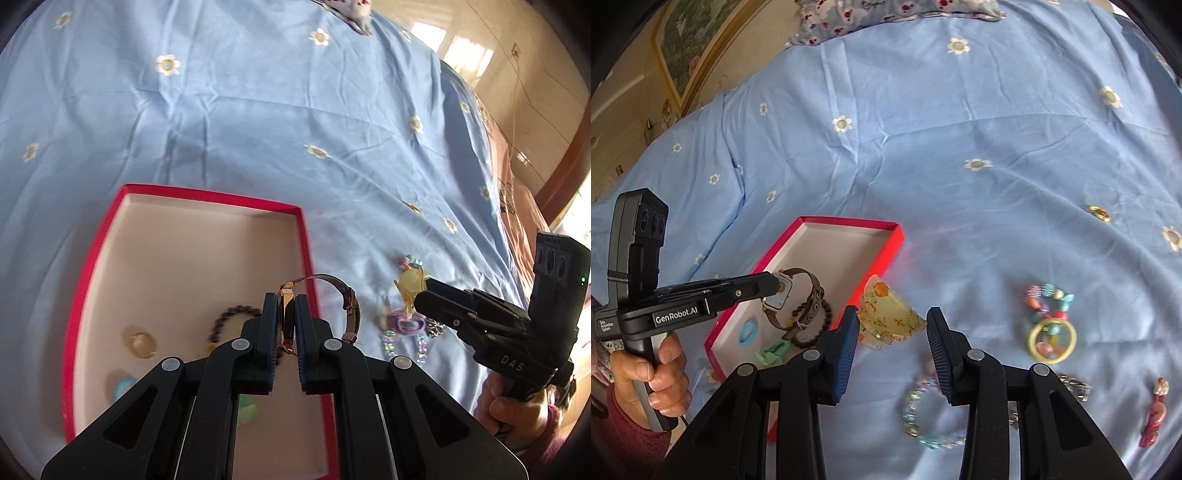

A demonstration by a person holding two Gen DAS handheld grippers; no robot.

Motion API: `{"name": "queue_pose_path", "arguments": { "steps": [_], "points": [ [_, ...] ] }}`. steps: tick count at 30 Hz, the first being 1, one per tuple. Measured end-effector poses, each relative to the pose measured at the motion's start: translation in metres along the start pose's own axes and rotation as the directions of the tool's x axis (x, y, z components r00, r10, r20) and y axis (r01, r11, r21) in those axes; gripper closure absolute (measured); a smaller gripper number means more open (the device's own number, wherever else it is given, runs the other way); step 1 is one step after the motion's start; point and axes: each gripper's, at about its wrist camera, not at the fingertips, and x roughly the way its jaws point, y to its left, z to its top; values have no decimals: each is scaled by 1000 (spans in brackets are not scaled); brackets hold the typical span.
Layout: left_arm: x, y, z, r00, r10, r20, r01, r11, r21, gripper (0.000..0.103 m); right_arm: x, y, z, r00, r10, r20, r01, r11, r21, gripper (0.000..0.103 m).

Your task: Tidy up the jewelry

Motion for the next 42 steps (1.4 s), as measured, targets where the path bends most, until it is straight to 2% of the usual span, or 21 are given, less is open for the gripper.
{"name": "queue_pose_path", "arguments": {
  "steps": [21,32,42],
  "points": [
    [-7,76,5,993,117,25,-114,988,-100,96,60,57,25,997,64,-46,-67,995,-80,65],
    [22,103,18,986,167,-10,-167,980,-107,96,106,72,36,994,33,-108,-49,988,-148,65],
    [42,110,13,980,192,-49,-196,976,-91,95,137,82,33,985,-27,-171,-13,974,-228,65]
  ]
}}
